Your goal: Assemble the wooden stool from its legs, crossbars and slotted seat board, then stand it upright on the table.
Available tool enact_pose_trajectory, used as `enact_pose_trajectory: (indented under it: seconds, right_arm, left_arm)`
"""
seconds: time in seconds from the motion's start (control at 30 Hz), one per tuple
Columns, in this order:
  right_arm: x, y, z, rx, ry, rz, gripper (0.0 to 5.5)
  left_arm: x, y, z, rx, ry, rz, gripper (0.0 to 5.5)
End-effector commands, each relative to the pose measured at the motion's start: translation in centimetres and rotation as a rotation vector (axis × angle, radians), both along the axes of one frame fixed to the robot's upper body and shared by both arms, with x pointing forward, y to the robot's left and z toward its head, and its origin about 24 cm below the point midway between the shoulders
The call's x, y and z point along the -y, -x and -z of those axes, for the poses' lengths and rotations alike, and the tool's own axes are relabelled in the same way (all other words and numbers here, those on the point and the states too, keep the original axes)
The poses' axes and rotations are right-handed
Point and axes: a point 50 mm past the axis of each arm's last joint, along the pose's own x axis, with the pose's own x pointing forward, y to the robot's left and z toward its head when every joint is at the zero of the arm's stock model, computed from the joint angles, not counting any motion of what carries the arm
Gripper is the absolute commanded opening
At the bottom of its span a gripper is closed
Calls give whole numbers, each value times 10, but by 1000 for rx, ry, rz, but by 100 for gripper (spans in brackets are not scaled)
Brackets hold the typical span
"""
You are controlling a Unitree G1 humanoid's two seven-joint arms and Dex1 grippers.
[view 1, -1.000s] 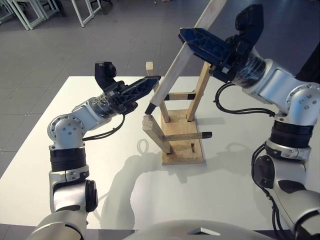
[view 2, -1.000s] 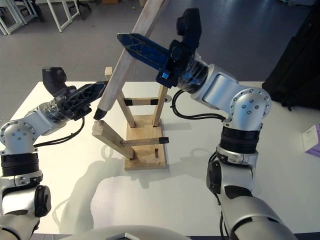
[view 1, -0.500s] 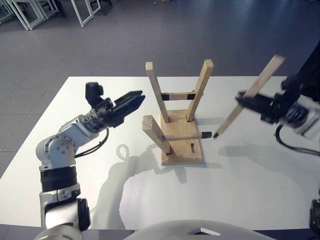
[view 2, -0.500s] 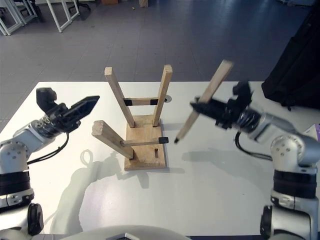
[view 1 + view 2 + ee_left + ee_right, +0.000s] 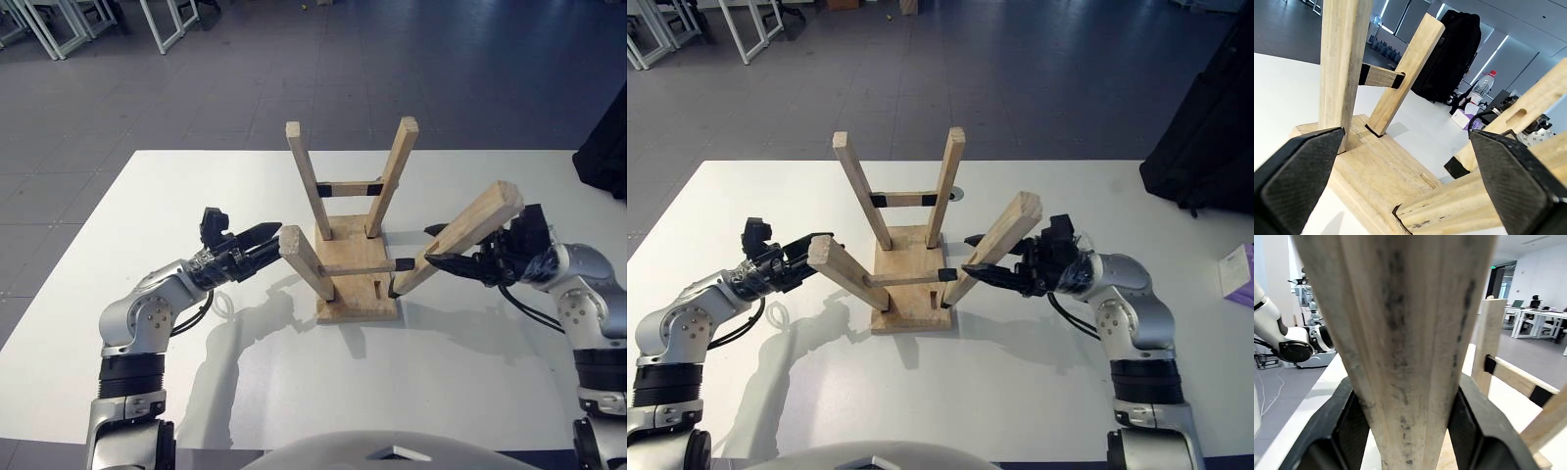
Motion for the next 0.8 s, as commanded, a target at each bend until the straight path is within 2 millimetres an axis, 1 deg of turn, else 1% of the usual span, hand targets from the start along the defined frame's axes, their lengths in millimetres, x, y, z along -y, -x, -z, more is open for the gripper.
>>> enact_pose_trajectory:
  seconds: [0.03,0.1,0.2,0.33,0.4,0.43,0.6,0.8]
  right_arm:
    - [-6,2,17,23,20,8,202]
    - [-7,4,27,28,36,14,202]
    - [-8,6,37,28,50,20,202]
    - [-17,12,39,29,23,2,202]
    - [-18,15,41,29,36,-11,202]
    - [-16,14,42,27,45,-10,202]
    - [6,2,44,16,129,-2,202]
    - [13,0,47,-8,173,-53,202]
  left_arm:
    - [0,-6,-2,10,-29,14,470]
    - [0,-7,-3,9,-36,29,470]
    - [0,-7,-3,6,-46,41,470]
    - [-3,-6,-2,1,-57,42,470]
    - [-2,-6,-2,-2,-59,45,470]
    - [-2,-5,-1,-2,-61,48,470]
    - [-2,-8,-2,0,-79,70,470]
    - [-1,-11,-4,2,-91,98,470]
